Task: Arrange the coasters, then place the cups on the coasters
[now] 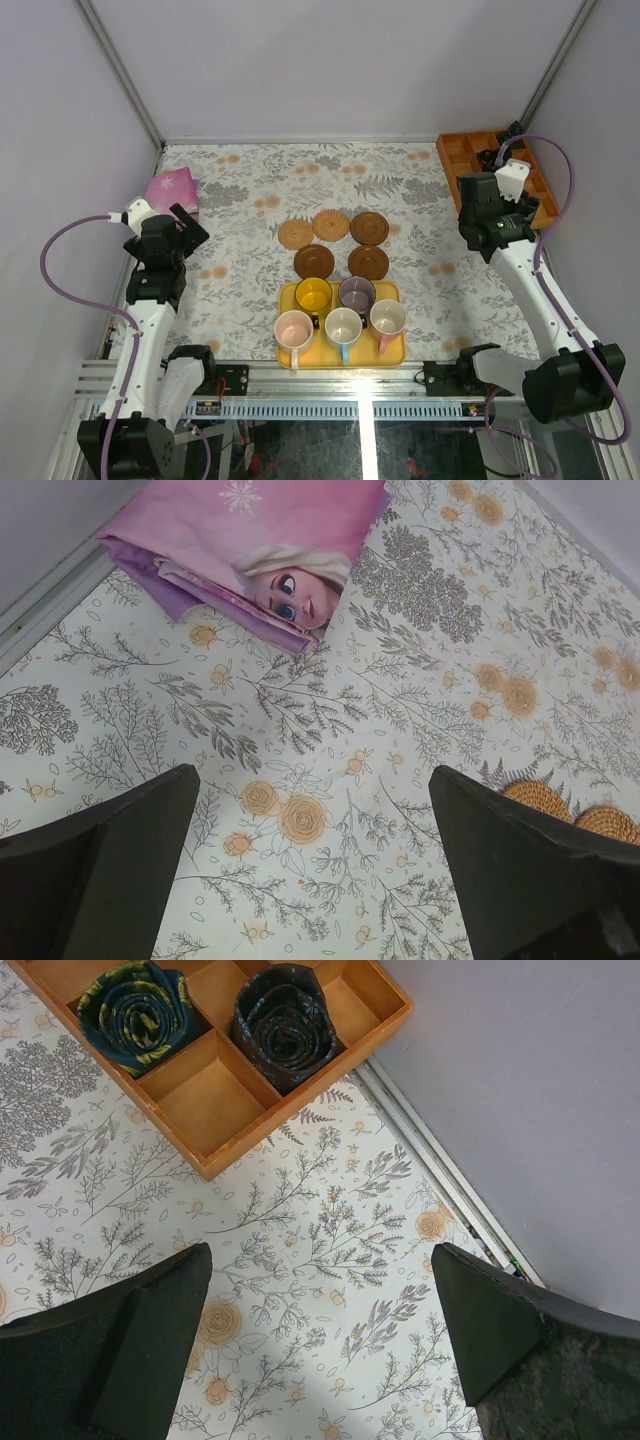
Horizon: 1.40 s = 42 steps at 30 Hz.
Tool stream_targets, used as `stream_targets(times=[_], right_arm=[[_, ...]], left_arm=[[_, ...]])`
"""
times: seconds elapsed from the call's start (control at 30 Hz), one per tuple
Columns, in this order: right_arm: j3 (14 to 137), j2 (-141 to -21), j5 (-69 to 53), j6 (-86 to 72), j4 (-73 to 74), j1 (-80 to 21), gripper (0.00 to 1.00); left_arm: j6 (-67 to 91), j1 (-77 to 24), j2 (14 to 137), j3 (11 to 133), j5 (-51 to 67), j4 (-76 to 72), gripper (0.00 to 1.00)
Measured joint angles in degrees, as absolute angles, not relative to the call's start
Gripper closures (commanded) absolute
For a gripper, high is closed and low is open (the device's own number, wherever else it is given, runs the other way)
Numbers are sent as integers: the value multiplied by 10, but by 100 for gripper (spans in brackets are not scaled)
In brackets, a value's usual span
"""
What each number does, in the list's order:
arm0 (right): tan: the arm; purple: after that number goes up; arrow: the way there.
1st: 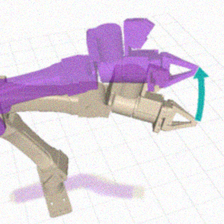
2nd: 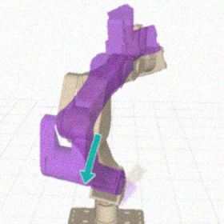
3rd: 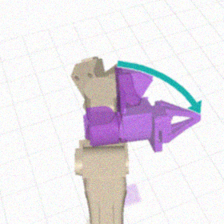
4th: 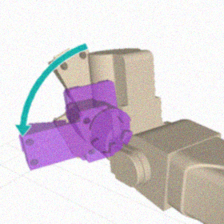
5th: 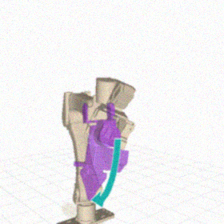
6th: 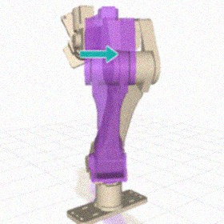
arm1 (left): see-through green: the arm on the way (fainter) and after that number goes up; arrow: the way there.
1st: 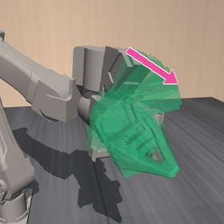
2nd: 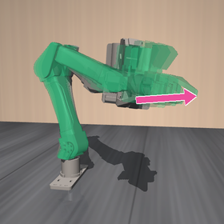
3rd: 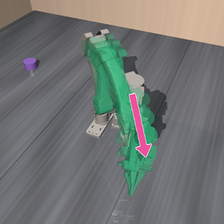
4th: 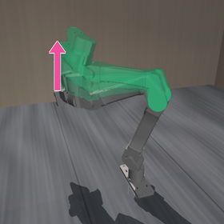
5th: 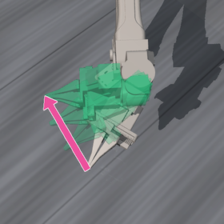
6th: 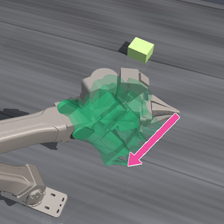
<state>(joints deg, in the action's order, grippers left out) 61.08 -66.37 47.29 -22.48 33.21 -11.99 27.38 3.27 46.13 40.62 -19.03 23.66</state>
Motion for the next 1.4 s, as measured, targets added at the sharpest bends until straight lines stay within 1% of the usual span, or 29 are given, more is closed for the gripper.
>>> stream_targets(times=[0.47,0.63,0.7,0.77,0.8,0.87,0.9,0.93,0.97,1.0,1.07,1.1,1.2,1.4], right_arm=[[611,-674,472,-230,340,-120,1],[611,-672,436,-228,328,-120,0],[611,-673,409,-227,319,-120,6],[611,-676,370,-228,306,-120,17],[611,-682,348,-229,299,-120,25],[612,-699,307,-234,286,-120,49],[612,-714,285,-238,279,-120,64],[612,-730,262,-242,272,-120,76],[612,-747,240,-246,267,-120,89],[612,-765,220,-251,263,-121,98],[612,-795,188,-257,259,-126,100],[612,-806,178,-260,258,-130,100],[612,-828,156,-261,247,-156,100],[615,-874,117,-261,219,-220,100]], left_arm=[[274,33,468,395,-185,231,0],[257,33,480,385,-132,198,0],[250,33,497,381,-95,174,3],[245,32,529,380,-47,149,8],[243,30,548,380,-23,136,10],[235,21,587,380,12,114,18],[230,11,607,380,25,106,27],[223,-4,628,380,35,99,45],[214,-26,651,382,43,95,58],[206,-46,669,385,51,93,71],[197,-83,700,392,65,88,92],[197,-96,712,396,73,86,99],[190,-133,750,415,103,71,100],[183,-166,831,464,154,46,100]])
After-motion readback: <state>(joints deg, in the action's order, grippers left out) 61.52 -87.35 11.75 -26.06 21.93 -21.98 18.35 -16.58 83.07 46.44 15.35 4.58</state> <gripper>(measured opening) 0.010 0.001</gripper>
